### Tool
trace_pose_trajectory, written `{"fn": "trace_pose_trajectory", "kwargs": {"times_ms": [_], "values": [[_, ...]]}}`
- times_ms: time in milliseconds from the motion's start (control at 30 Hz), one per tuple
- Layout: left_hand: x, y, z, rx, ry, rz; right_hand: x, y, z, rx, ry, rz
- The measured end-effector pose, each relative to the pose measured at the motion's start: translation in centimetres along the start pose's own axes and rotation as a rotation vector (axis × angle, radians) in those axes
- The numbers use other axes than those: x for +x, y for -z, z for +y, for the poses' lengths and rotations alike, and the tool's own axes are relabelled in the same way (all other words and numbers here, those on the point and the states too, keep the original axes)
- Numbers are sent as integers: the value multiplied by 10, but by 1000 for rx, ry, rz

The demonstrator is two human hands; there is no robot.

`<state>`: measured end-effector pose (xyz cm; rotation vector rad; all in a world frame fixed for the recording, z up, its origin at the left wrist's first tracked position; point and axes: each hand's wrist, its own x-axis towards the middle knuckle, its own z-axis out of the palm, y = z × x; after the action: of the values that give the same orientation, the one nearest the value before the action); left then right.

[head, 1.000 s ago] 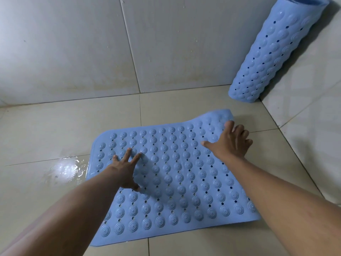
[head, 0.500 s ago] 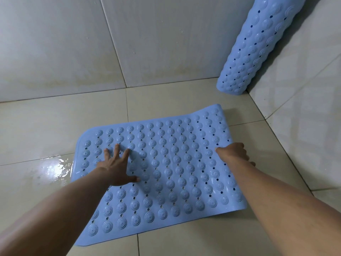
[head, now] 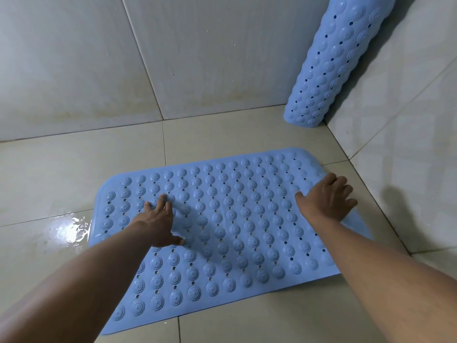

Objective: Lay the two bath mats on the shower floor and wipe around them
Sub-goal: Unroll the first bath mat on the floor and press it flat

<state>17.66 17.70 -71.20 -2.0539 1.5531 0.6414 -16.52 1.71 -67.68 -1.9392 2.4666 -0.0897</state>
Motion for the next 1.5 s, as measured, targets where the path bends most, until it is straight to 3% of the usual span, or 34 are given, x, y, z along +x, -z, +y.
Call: {"fn": "trace_pose_trajectory", "kwargs": {"times_ms": [67, 200, 367, 667, 900, 1100, 1500], "values": [[-1, 1, 2, -12, 10, -20, 0, 0, -1, 4, 98, -23], [-9, 6, 21, -62, 25, 5, -6, -12, -6, -6, 299, -238], [-7, 31, 76, -74, -133, 53, -3, -32, -12, 28, 507, -353], [53, 82, 162, -204, -212, 259, 61, -43, -17, 9, 639, -262], [100, 60, 180, -235, -135, 427, 101, -78, -24, 55, 761, -264], [116, 28, 177, -293, -83, 574, 97, -108, -35, 162, 815, -104], [117, 32, 180, -305, -54, 552, 99, -105, -35, 62, 814, -87]]}}
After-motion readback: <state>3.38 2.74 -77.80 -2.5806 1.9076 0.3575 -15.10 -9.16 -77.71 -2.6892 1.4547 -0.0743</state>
